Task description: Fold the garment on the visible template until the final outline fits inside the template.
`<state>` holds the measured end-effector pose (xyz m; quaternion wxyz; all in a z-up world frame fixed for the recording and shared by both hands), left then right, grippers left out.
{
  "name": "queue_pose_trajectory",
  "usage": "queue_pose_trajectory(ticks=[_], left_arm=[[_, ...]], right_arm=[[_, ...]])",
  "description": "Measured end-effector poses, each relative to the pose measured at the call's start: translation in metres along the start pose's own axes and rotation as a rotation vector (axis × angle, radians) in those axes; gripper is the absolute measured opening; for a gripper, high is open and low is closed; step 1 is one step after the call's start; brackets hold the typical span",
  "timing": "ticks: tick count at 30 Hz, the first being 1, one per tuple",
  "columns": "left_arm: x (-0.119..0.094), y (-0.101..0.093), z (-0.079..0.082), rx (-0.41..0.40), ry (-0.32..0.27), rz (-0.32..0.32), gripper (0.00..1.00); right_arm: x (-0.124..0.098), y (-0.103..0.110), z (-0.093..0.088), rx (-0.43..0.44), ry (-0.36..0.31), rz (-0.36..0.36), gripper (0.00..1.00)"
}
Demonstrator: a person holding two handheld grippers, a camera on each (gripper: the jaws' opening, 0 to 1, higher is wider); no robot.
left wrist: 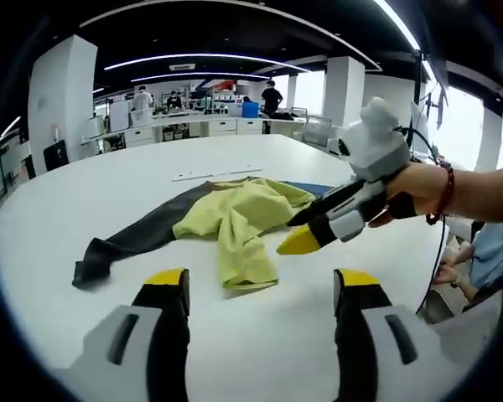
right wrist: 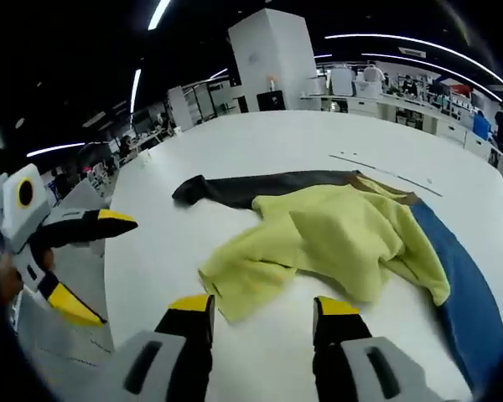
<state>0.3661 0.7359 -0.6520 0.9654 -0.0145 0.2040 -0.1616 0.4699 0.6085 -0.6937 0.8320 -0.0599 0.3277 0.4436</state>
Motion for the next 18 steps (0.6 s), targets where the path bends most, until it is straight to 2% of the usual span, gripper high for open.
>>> queue_pose_trajectory(ticks=[4,9,11,13,18], left_arm=[[0.008,0.002,-0.003,-0.016,0.004,0.03,0.64],[0.025,0.0,-0.012,-0.047,0.016,0.046,0.58],[0.03,0.0,-0.012,-0.051,0.014,0.055,0.57],[0.037,0.001,-0.013,-0.055,0.016,0.062,0.57],[0.053,0.007,-0.022,-0.058,0.054,0.097,0.55]], right_arm=[[-0.013,-0.028,0.001,0.026,-0.026,-0.059,0.44],[-0.016,-0.059,0.001,-0.023,-0.024,-0.119,0.37],[-0.015,-0.066,0.001,-0.043,-0.013,-0.13,0.32],[-0.011,-0.074,-0.001,-0.053,-0.003,-0.134,0.3],[0.002,-0.091,0.001,-0.054,0.005,-0.132,0.24]])
Point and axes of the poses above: the point that each gripper's makers call its tool centre point, and the gripper's own axes: x roughly forward along the fingers, y roughly to its left, z roughly out of its top, the point moved 4 cm from there along -x, roughly backward along the fingers, and after that the axes turned 4 degrees about -y, right-handed, at the moved point
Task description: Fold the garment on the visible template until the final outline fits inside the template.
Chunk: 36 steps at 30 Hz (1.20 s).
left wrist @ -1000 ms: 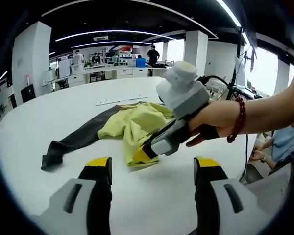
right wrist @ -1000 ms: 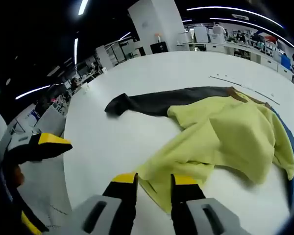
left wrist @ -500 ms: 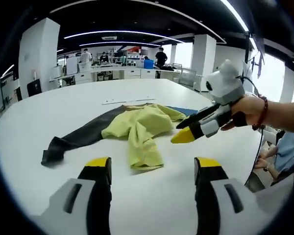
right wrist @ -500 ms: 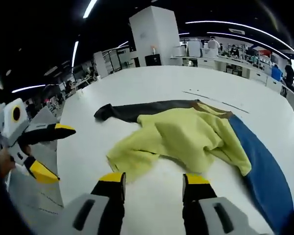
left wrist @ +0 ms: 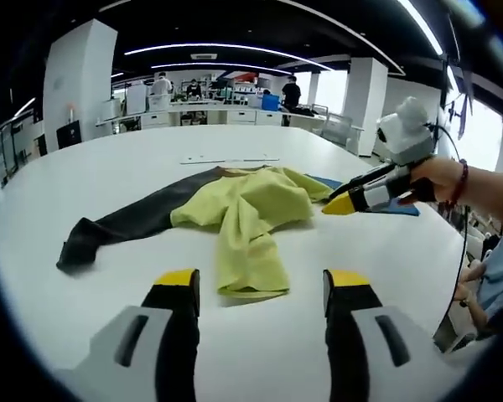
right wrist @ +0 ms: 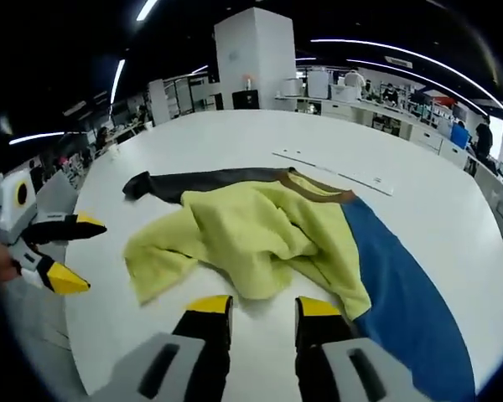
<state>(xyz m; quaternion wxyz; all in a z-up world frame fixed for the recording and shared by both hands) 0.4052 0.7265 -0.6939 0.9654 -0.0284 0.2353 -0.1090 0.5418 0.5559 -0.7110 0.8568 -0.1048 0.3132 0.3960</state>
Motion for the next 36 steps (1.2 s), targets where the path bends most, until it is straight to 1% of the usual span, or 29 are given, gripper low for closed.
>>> queue_pose_trajectory(ticks=[4,7,9,12,15,20,23,27,33,36], left_arm=[[0.007,0.002,-0.005,-0.006,0.017,0.022,0.54],[0.011,0.002,-0.009,-0.024,0.028,0.026,0.53],[0.015,0.001,-0.011,-0.032,0.03,0.033,0.52],[0.018,0.0,-0.012,-0.034,0.03,0.038,0.51],[0.02,0.001,-0.015,-0.034,0.037,0.048,0.49],[0.022,0.003,-0.017,-0.034,0.047,0.063,0.48],[0.025,0.005,-0.018,-0.052,0.043,0.071,0.46],[0.026,0.006,-0.022,-0.078,0.055,0.096,0.41],[0.032,0.008,-0.024,-0.127,0.047,0.102,0.38],[0.034,0.01,-0.023,-0.148,0.041,0.113,0.33]], right_arm=[[0.008,-0.008,0.004,0.005,0.0,-0.008,0.23],[0.017,-0.011,0.007,-0.006,-0.005,0.002,0.19],[0.024,-0.013,0.007,-0.022,0.012,0.005,0.18],[0.03,-0.012,0.007,-0.005,0.013,0.03,0.18],[0.037,-0.009,0.006,-0.022,0.024,0.053,0.17],[0.043,-0.006,0.007,-0.051,0.03,0.075,0.15],[0.046,-0.007,0.006,-0.062,0.038,0.075,0.14],[0.049,-0.005,0.003,-0.081,0.056,0.076,0.12],[0.051,-0.006,0.001,-0.065,0.063,0.07,0.11],[0.051,-0.006,0.001,-0.06,0.065,0.069,0.1]])
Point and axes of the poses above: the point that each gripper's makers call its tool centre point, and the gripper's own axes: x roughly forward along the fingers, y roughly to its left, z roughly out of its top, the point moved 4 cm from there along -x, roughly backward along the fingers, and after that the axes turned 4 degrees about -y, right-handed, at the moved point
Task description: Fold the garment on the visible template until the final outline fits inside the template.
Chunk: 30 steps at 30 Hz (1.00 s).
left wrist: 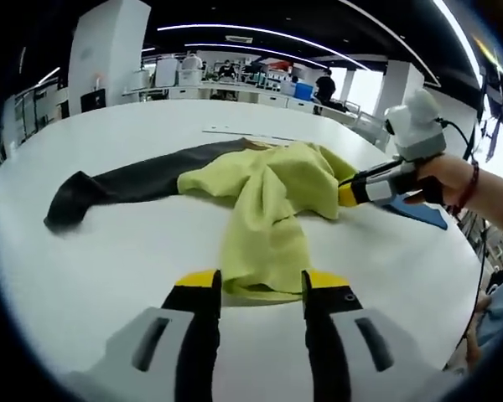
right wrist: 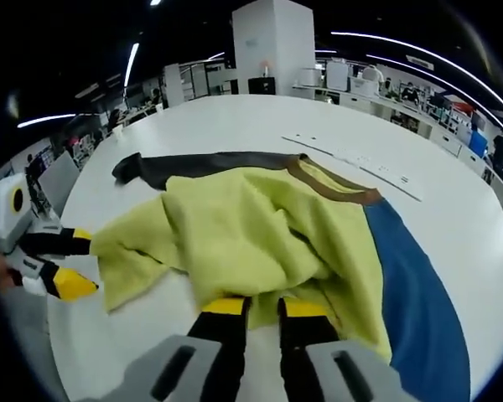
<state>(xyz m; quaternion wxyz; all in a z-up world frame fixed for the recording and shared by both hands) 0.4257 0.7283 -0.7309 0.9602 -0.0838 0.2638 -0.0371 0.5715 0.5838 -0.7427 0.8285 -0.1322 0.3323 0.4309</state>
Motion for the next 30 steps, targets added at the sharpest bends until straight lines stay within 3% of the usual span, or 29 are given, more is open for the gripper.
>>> queue_pose_trajectory(ticks=[3,8,12,20,30], left_arm=[[0.004,0.005,-0.002,-0.024,0.006,0.027,0.25],[0.007,0.016,-0.005,-0.027,0.028,0.06,0.03],[0.002,0.022,0.001,-0.046,0.021,0.064,0.0],[-0.015,0.025,0.025,-0.023,-0.037,0.04,0.0],[-0.039,0.009,0.056,0.129,-0.107,-0.02,0.0]], right_arm=[[0.0,0.0,-0.001,0.015,0.0,0.003,0.09],[0.0,0.003,-0.001,0.04,-0.003,0.008,0.04],[-0.004,0.002,-0.002,0.067,0.0,-0.002,0.02],[-0.035,0.002,-0.002,0.102,-0.019,-0.032,0.01],[-0.081,0.012,-0.009,0.143,-0.06,-0.096,0.0]])
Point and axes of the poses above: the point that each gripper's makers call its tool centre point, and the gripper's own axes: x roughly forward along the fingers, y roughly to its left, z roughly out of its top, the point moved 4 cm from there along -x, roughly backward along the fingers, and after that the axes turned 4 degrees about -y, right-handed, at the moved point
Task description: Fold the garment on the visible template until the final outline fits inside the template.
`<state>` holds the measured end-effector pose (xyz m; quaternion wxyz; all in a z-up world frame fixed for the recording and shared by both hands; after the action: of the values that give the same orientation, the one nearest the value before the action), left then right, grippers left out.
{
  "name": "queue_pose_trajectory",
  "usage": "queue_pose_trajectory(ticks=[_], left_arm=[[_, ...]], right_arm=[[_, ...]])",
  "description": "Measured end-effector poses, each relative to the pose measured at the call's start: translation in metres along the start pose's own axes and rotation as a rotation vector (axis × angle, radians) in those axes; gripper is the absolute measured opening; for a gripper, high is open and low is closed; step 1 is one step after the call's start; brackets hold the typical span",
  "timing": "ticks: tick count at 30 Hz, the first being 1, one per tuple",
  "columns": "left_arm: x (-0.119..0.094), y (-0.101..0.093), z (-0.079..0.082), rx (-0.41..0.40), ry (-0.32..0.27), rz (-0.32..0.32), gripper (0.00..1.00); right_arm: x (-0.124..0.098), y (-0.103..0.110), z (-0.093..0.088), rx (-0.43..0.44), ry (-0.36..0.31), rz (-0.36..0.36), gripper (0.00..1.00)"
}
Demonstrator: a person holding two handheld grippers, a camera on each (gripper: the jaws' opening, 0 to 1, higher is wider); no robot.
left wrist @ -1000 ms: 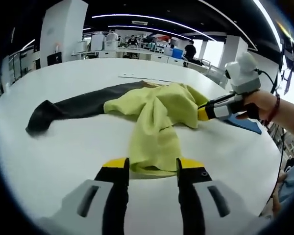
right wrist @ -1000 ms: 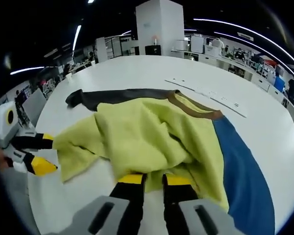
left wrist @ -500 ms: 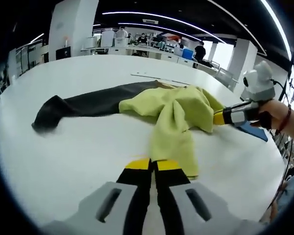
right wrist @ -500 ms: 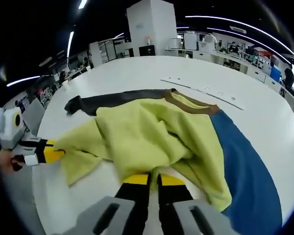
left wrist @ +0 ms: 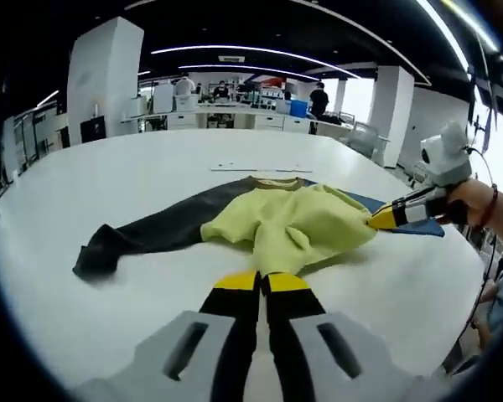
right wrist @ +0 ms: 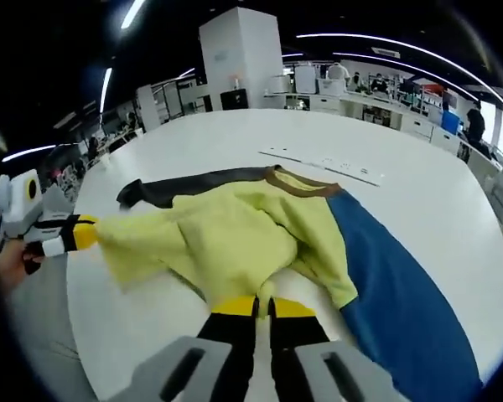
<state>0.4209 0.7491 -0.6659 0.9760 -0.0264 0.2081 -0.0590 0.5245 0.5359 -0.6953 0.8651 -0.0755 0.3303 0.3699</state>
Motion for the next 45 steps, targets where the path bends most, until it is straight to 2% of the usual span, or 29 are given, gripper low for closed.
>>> queue_pose_trajectory(ticks=[5,8,16,21,31,36,41,45], left_arm=[[-0.007,-0.015,0.009,0.087,-0.006,-0.056,0.0],[-0.008,-0.025,0.009,0.115,0.0,-0.086,0.0],[0.002,-0.066,-0.002,0.14,0.014,-0.215,0.0],[0.016,-0.082,-0.014,0.155,0.038,-0.256,0.0],[0.034,-0.097,-0.033,0.171,0.083,-0.299,0.0],[0.038,-0.108,-0.048,0.177,0.119,-0.333,0.0],[0.042,-0.11,-0.062,0.185,0.153,-0.341,0.0],[0.043,-0.109,-0.068,0.178,0.173,-0.349,0.05]], right_arm=[[-0.019,0.006,-0.012,-0.008,0.002,-0.04,0.0],[-0.026,0.011,-0.022,-0.021,0.013,-0.055,0.0],[-0.032,0.014,-0.048,-0.079,0.067,-0.087,0.0],[-0.032,0.014,-0.056,-0.075,0.084,-0.087,0.0],[-0.03,0.012,-0.064,-0.049,0.096,-0.094,0.0],[-0.028,0.01,-0.065,-0.038,0.102,-0.1,0.0],[-0.027,0.009,-0.068,-0.029,0.108,-0.105,0.0],[-0.025,0.008,-0.071,-0.021,0.109,-0.104,0.01]])
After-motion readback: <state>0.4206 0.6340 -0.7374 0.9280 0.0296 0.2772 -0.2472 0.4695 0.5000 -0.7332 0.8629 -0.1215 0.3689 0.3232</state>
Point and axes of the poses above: the point that each gripper's makers call its tool centre point, and the gripper's own axes: x roughly forward along the fingers, y roughly to its left, z roughly out of its top, the point moved 4 cm from there along -x, roughly backward along the fingers, and after that the axes turned 4 degrees about -y, right-handed, at the moved point
